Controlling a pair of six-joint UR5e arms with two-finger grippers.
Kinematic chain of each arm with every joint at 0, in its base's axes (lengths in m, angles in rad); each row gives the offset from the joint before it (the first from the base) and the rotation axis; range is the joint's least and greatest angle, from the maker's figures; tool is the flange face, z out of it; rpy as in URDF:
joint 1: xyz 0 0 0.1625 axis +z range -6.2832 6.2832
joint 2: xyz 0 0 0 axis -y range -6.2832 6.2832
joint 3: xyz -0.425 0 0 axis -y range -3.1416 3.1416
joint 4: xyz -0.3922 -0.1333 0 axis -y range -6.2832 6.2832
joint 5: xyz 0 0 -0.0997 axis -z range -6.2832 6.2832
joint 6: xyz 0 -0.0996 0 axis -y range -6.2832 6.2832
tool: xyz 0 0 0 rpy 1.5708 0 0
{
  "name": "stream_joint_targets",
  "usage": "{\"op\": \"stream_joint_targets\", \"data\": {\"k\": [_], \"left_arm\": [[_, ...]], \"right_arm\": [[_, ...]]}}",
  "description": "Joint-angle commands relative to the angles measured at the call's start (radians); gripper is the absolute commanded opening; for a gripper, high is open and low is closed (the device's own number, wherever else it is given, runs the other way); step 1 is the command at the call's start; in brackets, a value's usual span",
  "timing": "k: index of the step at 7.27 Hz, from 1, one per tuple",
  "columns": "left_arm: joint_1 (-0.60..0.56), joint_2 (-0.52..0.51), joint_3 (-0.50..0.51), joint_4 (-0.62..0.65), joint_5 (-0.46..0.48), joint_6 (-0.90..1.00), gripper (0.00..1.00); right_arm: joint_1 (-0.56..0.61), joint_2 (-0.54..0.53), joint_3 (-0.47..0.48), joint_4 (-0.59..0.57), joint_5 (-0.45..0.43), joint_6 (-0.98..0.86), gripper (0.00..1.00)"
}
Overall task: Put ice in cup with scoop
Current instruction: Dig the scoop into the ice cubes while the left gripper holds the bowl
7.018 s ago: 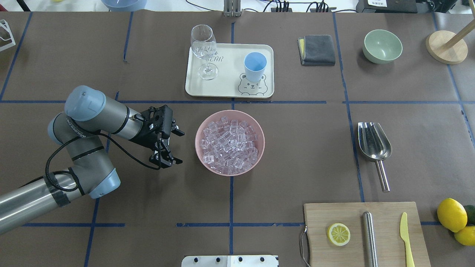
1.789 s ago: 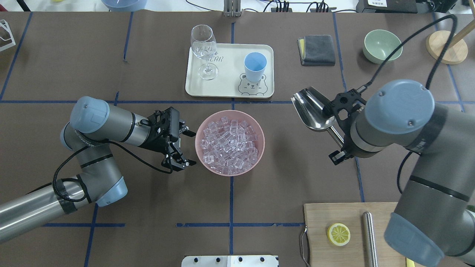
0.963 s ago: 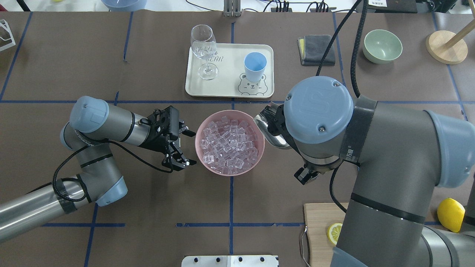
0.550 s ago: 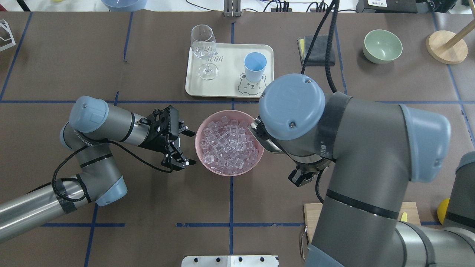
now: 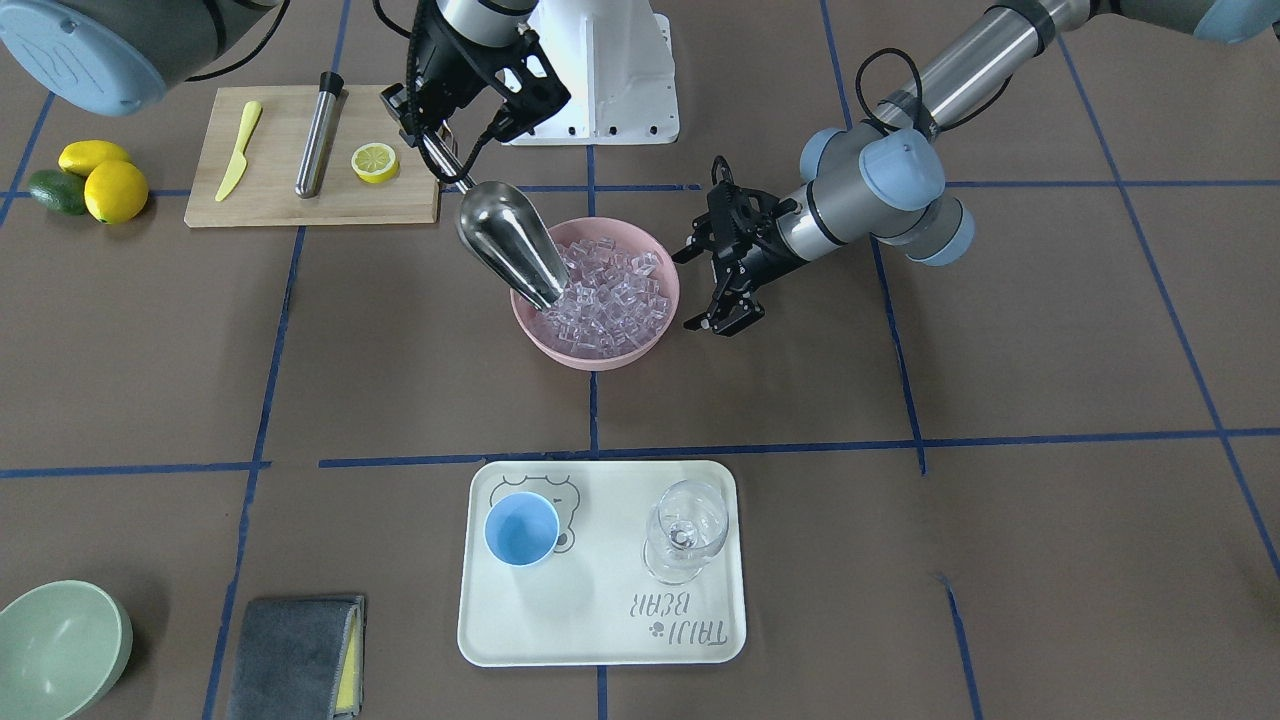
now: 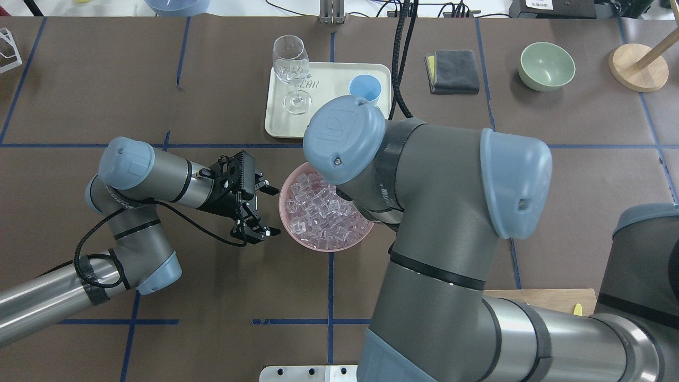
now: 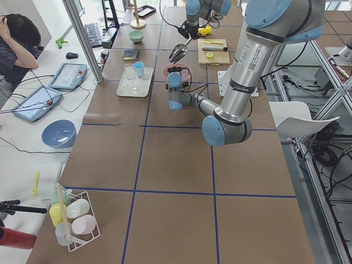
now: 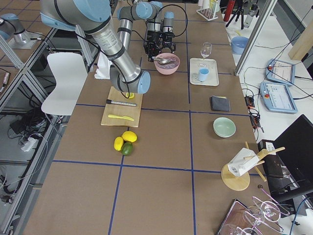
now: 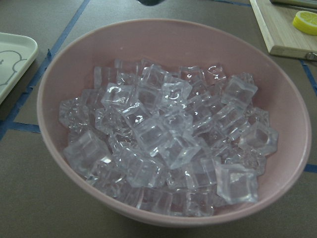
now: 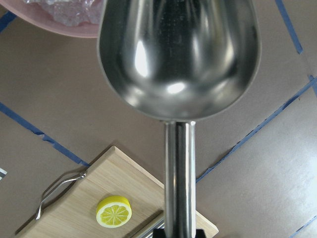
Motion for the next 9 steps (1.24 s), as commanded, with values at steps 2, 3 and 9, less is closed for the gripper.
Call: {"op": "stream_joint_targets", "data": {"k": [2, 3, 9], "left_arm": [[0.000, -0.001, 0.000, 0.000, 0.002, -0.012, 1.00], [0.001, -0.003, 0.000, 0.000, 0.002, -0.012, 1.00], [0.000, -0.003, 0.000, -0.011, 0.002, -0.013, 1.00]], "right_arm": [[-0.008, 0.077, -0.109, -0.094, 0.003, -0.044, 0.00], [-0.021, 0.076, -0.118, -0.094, 0.003, -0.054, 0.00], [-0.036, 0.163, -0.338, -0.080, 0.003, -0.057, 0.00]]}}
